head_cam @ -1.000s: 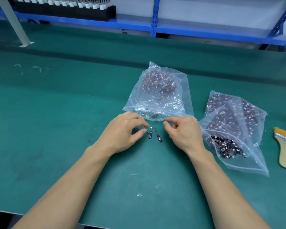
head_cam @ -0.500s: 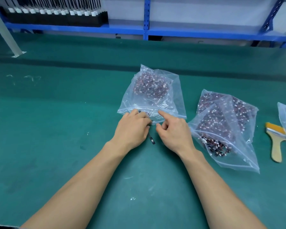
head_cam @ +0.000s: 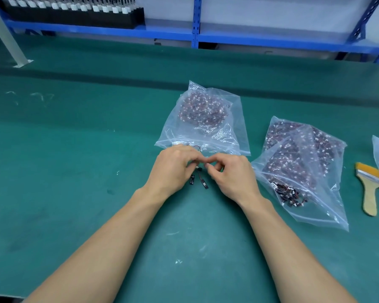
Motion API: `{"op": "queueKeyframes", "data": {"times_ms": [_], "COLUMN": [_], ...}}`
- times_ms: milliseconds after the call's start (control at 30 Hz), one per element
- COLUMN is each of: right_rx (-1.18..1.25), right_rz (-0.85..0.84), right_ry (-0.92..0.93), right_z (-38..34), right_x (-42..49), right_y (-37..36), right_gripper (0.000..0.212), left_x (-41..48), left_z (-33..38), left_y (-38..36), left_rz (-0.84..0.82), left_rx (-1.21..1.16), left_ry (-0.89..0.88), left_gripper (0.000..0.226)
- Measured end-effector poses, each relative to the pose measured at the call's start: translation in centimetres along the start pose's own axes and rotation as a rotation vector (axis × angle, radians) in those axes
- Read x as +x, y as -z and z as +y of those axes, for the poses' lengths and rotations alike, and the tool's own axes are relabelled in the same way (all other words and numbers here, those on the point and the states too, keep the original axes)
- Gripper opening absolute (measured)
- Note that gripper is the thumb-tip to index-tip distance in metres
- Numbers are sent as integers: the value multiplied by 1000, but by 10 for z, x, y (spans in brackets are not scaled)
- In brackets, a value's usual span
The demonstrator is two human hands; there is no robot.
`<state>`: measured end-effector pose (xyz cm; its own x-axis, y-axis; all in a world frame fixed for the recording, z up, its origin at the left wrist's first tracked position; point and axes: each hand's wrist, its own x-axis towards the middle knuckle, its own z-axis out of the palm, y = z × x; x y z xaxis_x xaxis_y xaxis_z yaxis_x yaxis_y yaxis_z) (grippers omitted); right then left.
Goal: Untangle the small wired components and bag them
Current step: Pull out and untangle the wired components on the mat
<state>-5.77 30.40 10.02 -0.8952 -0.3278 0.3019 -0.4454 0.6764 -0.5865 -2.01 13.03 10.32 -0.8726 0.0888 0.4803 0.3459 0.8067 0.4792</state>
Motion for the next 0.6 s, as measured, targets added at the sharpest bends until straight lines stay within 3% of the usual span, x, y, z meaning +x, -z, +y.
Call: {"op": "queueKeyframes", "data": {"times_ms": [133, 367, 600], "right_rx": [-6, -128, -125], "right_rz": [-26, -120, -148], "right_ry": [-5, 26, -41], "right_z": [1, -3, -7], "right_x": [1, 8, 17], "right_y": [-1, -9, -17], "right_gripper": [13, 15, 16], "left_x": [0, 0, -1], "left_z": [-2, -20, -19], "left_y": [1, 21, 24], "left_rz": [20, 220, 230], "left_rx": [-54, 24, 9], "left_ry": [46, 184, 174], "left_gripper": [20, 23, 23]}}
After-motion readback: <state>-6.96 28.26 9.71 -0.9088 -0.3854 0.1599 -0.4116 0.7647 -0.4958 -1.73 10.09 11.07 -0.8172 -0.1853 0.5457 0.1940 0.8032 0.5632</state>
